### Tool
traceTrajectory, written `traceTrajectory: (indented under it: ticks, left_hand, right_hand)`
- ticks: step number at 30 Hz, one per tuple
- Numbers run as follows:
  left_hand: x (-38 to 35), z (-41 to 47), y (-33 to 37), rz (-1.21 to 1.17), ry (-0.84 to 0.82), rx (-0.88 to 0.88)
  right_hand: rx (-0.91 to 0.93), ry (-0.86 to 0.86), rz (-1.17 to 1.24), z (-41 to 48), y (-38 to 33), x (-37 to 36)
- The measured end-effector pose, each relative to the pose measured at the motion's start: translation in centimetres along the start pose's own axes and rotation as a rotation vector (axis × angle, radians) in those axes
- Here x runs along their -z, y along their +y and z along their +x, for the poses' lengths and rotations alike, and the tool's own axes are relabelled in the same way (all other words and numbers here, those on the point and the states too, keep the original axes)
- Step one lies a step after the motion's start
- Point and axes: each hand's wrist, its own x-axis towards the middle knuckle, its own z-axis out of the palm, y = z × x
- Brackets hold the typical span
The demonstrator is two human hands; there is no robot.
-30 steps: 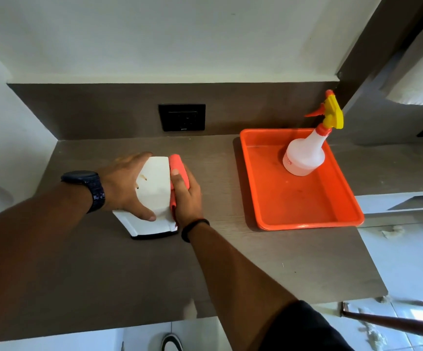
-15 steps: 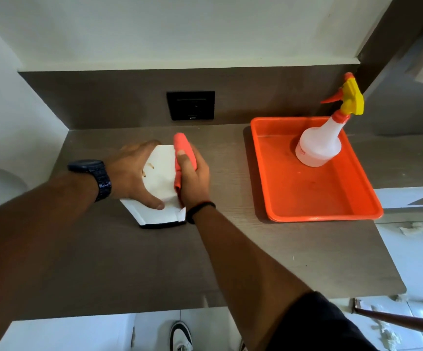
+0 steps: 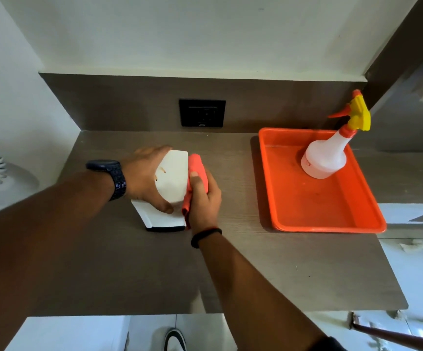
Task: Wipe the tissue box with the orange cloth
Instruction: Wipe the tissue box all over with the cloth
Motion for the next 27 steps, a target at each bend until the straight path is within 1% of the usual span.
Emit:
traceTrajectory:
  ticks: [3,6,8,12,16,20,21,23,25,27]
  left_hand:
    - [-0.1,0.0,-0.2,-0.012,0.023,-0.009]
    - [-0.4,0.1,-0.3,-0.029,0.02,0.001]
    - [-0.6,0.2,-0.5,-0.032,0.011,0.008]
    - [-0.8,0.3,-0.5,-0.03,0.018,0.008]
    - [-0.8,0.0,-0.2,-0.03,0.065,0.008]
    - [-0.9,-0.3,0.6,-0.081,0.085,0.029]
    - [-0.8,-0.5,0.7,-0.103,0.08,0.044]
    - [-0.7,-1.1,0.6,-0.165,0.058,0.069]
    - [-0.6,-2.1,-0.2,-0.278,0.065,0.072]
    - [-0.8,-3.4,-1.4,-0.378,0.106,0.062]
  right_hand:
    - [-0.007,-0.026,-0.062,1.8,-1.3,-0.7]
    - [-0.089,-0.059,-0.134,2.7,-0.9,-0.4]
    - [-0.143,-0.041,-0.154,2.3,-0.3,0.0]
    - [-0.173,0.013,-0.16,0.3,1.0,0.9]
    - [-0.243,0.026,-0.059,-1.6,1.2,2.3]
    - [-0.286,0.026,0.145,-2.2,-1.1,2.8]
    - [-0.263,0.021,0.189,-2.1,-2.2,2.6]
    - [-0.135,-0.016,0.223,-1.7,-4.6,1.9]
    - [0.064,-0.048,0.096,-1.1,-6.9,0.6]
    - [0.238,-0.108,-0.171,-0.8,-8.4,-0.8]
